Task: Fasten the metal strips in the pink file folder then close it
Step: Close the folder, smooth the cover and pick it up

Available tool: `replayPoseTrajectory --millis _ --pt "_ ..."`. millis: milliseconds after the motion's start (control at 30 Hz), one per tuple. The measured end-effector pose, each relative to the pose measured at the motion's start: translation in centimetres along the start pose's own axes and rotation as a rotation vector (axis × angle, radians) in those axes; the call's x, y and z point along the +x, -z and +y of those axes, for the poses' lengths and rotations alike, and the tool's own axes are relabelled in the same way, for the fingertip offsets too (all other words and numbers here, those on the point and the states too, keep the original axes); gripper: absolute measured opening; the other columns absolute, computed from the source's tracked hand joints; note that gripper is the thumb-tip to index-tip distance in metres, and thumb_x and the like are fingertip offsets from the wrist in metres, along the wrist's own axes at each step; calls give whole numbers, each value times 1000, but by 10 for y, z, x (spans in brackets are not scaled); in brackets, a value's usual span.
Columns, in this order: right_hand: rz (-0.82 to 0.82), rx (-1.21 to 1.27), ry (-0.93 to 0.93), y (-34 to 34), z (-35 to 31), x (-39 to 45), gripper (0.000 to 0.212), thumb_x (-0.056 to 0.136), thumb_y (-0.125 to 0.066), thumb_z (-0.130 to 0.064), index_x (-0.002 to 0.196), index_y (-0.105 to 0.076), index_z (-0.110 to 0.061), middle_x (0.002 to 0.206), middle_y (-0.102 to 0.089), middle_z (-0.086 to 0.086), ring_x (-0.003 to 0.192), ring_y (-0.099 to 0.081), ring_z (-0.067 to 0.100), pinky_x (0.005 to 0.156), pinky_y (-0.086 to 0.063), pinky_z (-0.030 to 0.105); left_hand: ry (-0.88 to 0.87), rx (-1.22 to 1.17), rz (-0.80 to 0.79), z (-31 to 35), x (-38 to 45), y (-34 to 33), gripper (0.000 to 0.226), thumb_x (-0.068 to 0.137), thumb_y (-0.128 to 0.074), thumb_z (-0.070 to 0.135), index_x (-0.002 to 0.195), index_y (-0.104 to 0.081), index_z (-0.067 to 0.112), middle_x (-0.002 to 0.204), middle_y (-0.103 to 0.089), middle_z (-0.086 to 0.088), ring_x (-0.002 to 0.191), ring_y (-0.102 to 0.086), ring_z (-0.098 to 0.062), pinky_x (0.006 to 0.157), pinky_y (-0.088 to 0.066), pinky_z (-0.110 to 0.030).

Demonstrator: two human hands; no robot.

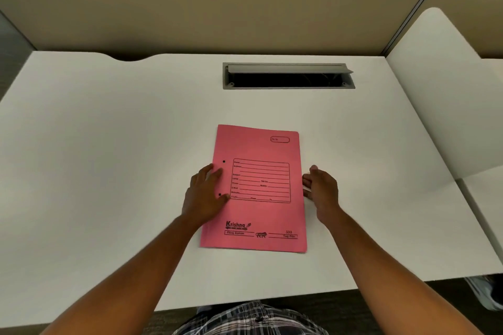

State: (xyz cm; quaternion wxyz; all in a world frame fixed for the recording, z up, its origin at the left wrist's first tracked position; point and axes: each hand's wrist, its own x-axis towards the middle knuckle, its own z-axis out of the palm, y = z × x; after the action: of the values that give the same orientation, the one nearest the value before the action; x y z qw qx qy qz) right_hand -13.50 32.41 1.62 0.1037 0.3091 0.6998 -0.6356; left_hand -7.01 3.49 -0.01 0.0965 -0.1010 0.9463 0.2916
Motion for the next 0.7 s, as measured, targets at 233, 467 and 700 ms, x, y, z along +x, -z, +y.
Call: replayPoseTrajectory --millis 233,467,700 --pt "29 -919 586 -36 13 -32 61 91 -68 -34 147 -47 -20 155 -41 6 144 -34 29 114 -40 49 -133 252 17 -7 -16 -20 81 96 -46 51 158 -4 20 167 1 -2 153 -3 -27 122 -17 -45" --pt "-514 -1169 904 -104 29 -61 60 105 -43 -45 159 -27 -25 171 -18 -1 159 -7 20 128 -15 51 -223 380 -74 -11 -31 -33 71 100 -10 59 155 12 22 164 16 1 149 21 -19 123 2 -42" --pt "-643 -1437 903 -148 17 -42 69 106 -18 -55 163 -2 -21 172 5 -3 158 9 16 128 -1 52 -252 459 -102 -7 -34 -29 68 100 -11 57 155 8 22 163 9 -3 150 17 -21 124 1 -42"
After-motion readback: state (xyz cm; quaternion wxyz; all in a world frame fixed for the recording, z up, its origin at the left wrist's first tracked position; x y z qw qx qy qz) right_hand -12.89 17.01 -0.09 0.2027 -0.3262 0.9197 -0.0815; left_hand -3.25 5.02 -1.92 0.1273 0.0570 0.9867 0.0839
